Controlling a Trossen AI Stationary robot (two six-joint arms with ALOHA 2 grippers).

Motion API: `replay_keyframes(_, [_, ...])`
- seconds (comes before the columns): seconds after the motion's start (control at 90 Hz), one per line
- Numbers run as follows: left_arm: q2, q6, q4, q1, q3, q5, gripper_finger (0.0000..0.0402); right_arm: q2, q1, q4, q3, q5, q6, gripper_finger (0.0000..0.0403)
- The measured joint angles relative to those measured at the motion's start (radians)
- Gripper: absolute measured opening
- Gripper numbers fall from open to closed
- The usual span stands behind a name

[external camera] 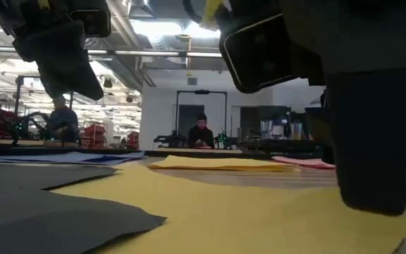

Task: Organize paper
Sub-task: Stack the yellow paper on top of the top yellow paper

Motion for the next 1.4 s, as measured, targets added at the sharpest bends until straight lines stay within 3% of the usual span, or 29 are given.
replay_keyframes(0.133, [0.000,0.000,0.000,0.000,0.000,0.000,0.0000,0.000,-0.002,-0.006,0.000,0.007,-0.031,0.0116])
replay_keyframes(0.278, [0.000,0.000,0.000,0.000,0.000,0.000,0.0000,0.001,-0.006,-0.028,0.000,0.043,-0.070,0.0026])
replay_keyframes(0.333, [0.000,0.000,0.000,0.000,0.000,0.000,0.0000,0.001,-0.006,-0.036,0.000,0.067,-0.086,0.0010])
replay_keyframes(0.689, [0.000,0.000,0.000,-0.006,0.000,0.000,0.0000,-0.013,-0.018,-0.094,0.002,0.157,-0.121,0.0001])
replay_keyframes(1.033, [0.000,-0.003,-0.003,-0.085,0.000,0.000,0.0000,-0.099,-0.044,-0.277,-0.002,0.332,-0.132,0.0000])
replay_keyframes(1.4, [0.083,-0.183,-0.103,-0.186,0.001,0.001,0.0000,-0.124,-0.071,-0.267,-0.002,0.377,-0.168,0.0000])
